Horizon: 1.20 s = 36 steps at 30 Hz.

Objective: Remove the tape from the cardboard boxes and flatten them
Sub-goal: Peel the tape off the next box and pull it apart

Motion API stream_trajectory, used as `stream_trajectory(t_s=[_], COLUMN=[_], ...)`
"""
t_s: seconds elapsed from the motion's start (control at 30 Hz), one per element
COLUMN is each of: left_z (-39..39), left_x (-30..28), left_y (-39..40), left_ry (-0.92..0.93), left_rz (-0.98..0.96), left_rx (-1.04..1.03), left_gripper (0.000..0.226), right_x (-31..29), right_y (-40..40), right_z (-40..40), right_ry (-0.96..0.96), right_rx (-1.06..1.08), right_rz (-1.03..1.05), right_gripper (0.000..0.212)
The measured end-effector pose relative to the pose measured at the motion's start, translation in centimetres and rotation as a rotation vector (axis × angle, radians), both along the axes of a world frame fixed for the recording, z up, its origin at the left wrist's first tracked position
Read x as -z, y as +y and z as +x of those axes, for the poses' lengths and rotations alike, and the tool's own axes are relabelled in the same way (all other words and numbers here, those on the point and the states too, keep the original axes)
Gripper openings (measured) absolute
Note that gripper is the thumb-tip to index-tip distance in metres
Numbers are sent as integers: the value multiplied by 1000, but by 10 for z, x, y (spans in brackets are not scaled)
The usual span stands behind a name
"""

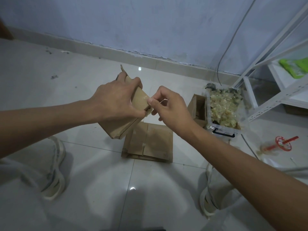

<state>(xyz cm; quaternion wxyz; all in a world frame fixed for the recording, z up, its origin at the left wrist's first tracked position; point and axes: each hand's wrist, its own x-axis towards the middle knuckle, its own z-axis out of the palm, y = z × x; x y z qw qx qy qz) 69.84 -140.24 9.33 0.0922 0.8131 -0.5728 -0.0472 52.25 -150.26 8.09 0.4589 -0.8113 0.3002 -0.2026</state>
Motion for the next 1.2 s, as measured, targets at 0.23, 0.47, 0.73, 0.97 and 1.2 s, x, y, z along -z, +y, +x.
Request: stream_trajectory(t_s=[0.23,0.47,0.73,0.97,1.2], left_z=[7,11,7,16,13], left_x=[3,8,8,1,-25], left_y=[-2,1,10,12,-1], left_ry=[246,338,366,514,590], left_rz=[-55,-104,-223,-239,-202], left_rx=[87,196,269,272,284], left_gripper=[83,81,80,74,71], right_x=[-13,-19,-28,-26,-40], right_y=[-1,-19,-26,-22,-17], right_z=[-3,-11,-18,-19,-18], right_ry=[-148,46,154,-4,-134], right_rx=[19,-179,-210,-186,-78], right_rz=[651,841,663,760,673], right_gripper=[23,24,17,24,29])
